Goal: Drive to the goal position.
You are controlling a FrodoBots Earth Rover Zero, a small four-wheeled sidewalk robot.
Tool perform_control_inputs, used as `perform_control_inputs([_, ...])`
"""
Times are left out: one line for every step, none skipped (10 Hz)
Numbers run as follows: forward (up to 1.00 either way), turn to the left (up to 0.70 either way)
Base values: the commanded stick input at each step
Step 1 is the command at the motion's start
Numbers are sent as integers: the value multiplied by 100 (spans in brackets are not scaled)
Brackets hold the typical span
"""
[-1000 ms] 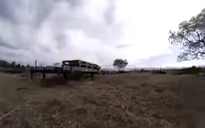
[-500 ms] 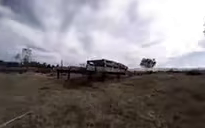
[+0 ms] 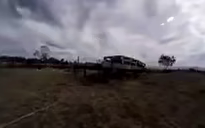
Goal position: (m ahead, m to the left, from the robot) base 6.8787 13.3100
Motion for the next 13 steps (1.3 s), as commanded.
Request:
perform_control_inputs([0, 45])
perform_control_inputs([0, 45])
perform_control_inputs([0, 45])
perform_control_inputs([0, 45])
perform_control_inputs([0, 45])
perform_control_inputs([0, 45])
perform_control_inputs([0, 45])
perform_control_inputs([0, 45])
perform_control_inputs([0, 45])
perform_control_inputs([0, 45])
perform_control_inputs([0, 25])
perform_control_inputs([0, 0])
perform_control_inputs([39, 0])
